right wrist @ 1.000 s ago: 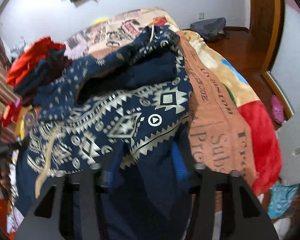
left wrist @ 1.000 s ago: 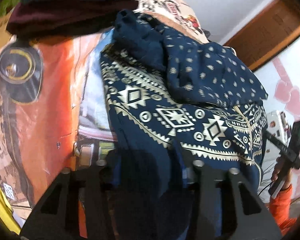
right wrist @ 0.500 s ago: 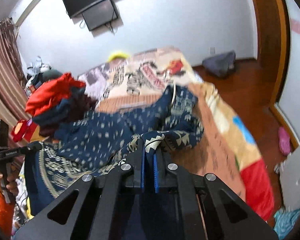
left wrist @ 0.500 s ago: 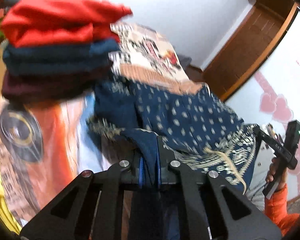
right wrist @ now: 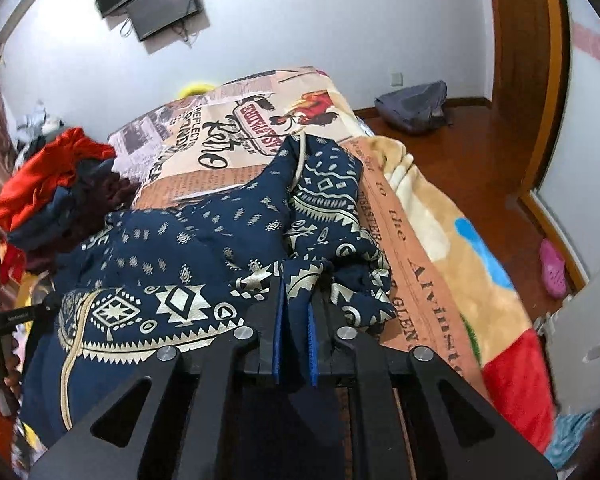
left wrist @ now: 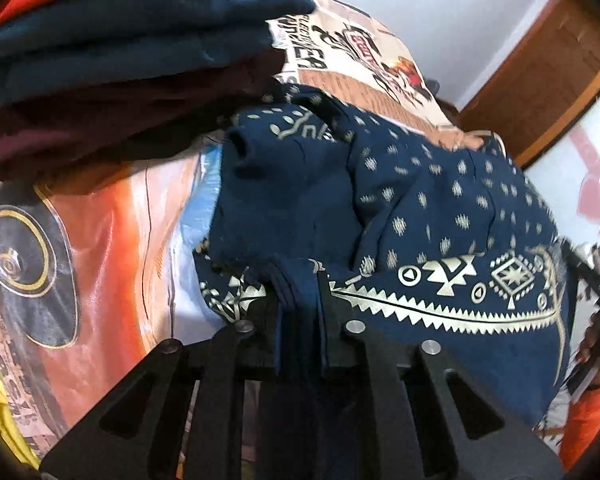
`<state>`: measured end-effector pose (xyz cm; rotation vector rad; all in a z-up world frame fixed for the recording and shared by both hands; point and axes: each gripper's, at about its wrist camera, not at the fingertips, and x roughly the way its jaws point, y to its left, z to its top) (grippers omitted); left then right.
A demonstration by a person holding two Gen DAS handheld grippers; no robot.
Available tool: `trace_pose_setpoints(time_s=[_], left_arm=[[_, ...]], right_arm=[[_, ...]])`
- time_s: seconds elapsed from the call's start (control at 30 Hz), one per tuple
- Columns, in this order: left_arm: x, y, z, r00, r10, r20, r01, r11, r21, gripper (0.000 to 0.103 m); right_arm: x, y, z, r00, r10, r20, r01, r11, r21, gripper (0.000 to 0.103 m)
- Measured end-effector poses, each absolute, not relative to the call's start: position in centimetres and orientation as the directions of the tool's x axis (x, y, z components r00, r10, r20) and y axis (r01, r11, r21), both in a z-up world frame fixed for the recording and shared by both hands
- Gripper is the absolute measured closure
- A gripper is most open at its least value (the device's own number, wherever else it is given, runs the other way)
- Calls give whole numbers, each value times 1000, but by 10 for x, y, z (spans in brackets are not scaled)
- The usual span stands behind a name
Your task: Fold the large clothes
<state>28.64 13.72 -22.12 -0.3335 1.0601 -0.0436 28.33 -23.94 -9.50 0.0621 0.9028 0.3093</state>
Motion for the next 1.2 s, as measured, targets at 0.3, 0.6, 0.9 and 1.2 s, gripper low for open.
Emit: trace_pose_setpoints(time_s=[0.3,0.6,0.9,1.2], left_arm=[[251,143,-192,515,-126,-848,-116,970,-215,40],[207,159,-205,451,-241,-859,-170,922,-348,40],[173,145,-230,419,-330,-846,-182,882,-434,38],[160,123,-214,451,-345,-823,-80,903,-423,61]], right_arm=[[256,-245,-71,553,242,-797,-308,948,74,57],[230,-261,-88,464,245,-851,-307,946,105,55],[206,-252,-123,373,264,-890,-311,939,148,55],[207,-251,-121,404,362,-840,-286,922,259,89]])
